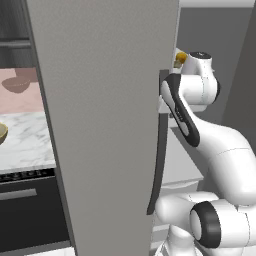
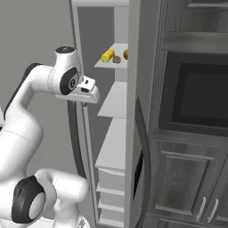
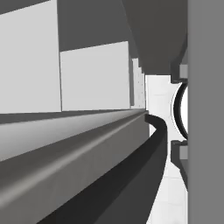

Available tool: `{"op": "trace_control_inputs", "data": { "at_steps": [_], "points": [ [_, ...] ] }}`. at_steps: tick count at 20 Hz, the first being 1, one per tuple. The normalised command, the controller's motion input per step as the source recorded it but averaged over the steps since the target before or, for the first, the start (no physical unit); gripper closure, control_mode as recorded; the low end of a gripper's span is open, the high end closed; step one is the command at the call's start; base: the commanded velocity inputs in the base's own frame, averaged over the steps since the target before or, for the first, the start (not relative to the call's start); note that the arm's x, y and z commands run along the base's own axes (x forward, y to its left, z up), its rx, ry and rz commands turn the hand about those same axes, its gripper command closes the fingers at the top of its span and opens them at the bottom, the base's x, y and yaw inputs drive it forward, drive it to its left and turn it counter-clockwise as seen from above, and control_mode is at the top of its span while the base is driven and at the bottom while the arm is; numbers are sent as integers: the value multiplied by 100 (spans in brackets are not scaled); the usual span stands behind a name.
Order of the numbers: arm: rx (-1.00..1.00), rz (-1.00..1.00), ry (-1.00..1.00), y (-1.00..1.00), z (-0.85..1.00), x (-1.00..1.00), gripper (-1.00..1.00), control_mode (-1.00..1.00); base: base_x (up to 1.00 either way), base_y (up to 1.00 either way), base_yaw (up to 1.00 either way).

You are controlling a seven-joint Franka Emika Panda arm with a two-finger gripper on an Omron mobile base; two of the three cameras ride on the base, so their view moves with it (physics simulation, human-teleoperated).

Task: Take the lemon, garlic, and corn from the freezer and place them in the bowl on the counter.

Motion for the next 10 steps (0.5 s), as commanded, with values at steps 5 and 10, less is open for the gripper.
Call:
{"op": "trace_control_inputs", "data": {
  "at_steps": [5,10],
  "points": [
    [0,0,0,0,0,-8,-100,-100,0,0,0],
    [0,0,0,-7,0,-23,-100,-100,0,0,0]
  ]
}}
